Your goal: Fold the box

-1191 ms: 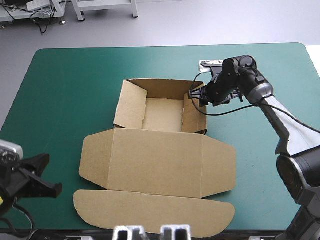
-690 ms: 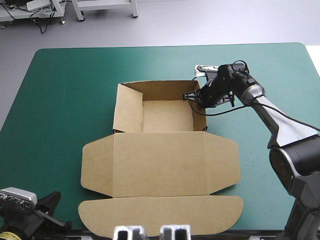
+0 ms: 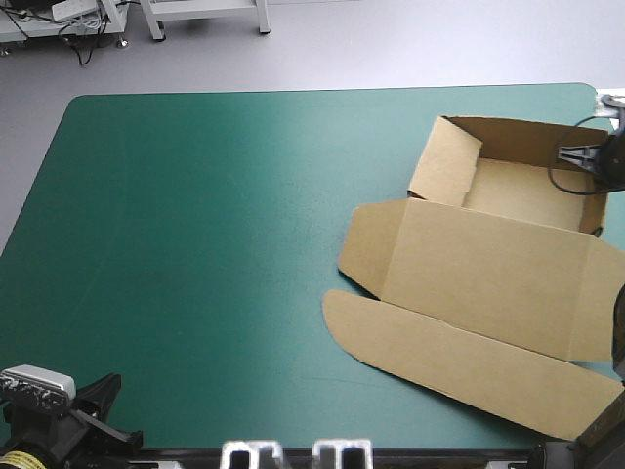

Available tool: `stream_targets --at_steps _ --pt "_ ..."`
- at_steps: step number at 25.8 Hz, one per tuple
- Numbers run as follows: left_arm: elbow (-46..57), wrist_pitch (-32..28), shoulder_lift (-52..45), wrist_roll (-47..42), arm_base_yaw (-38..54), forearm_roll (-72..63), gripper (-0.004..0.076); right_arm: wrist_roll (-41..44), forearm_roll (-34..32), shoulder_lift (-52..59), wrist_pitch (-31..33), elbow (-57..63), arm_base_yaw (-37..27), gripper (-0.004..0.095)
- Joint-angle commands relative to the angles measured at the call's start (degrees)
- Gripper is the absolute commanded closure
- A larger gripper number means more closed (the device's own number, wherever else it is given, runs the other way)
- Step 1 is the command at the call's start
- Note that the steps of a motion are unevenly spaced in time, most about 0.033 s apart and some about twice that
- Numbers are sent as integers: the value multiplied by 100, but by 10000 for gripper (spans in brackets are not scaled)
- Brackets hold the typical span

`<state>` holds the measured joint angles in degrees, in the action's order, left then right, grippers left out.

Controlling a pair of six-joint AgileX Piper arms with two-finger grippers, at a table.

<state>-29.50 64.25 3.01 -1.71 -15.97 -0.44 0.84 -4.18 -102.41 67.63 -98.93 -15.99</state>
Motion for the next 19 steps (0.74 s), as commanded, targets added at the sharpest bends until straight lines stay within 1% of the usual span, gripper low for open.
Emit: stream_targets --at_steps 1,2,5,7,9,10,11,13,16,18,19 --pt "-139 -468 84 -50 -21 -22 734 -434 100 147 -334 -174 -592 926" --pt "-139 -486 84 -50 -21 -22 734 -549 113 76 -389 -174 -684 924" --pt "-139 -494 84 -50 -21 -12 734 -1379 216 -166 -439 -174 -884 886" --pt "-139 -494 84 -50 -21 -2 734 -1469 266 -352 -449 -174 -951 804" --pt "-139 -494 84 -50 -21 -2 734 -1469 266 -511 -449 -174 -960 687" --pt "-139 -484 84 -50 -21 -23 734 -1469 275 -592 -449 -201 -950 563" --pt "-139 -484 84 -50 -21 -23 734 -1469 275 -607 -435 -230 -950 510" --pt "-139 -484 84 -50 -21 0 734 -1469 264 -594 -463 -337 -950 445" --pt "-139 -484 84 -50 -21 44 734 -1469 327 -480 -211 -704 -950 437" --pt "-139 -642 84 83 -21 10 734 -1512 842 -154 -113 -936 -950 437" --pt "-139 -831 84 574 -21 -70 734 -1762 1316 199 -121 -949 -950 437"
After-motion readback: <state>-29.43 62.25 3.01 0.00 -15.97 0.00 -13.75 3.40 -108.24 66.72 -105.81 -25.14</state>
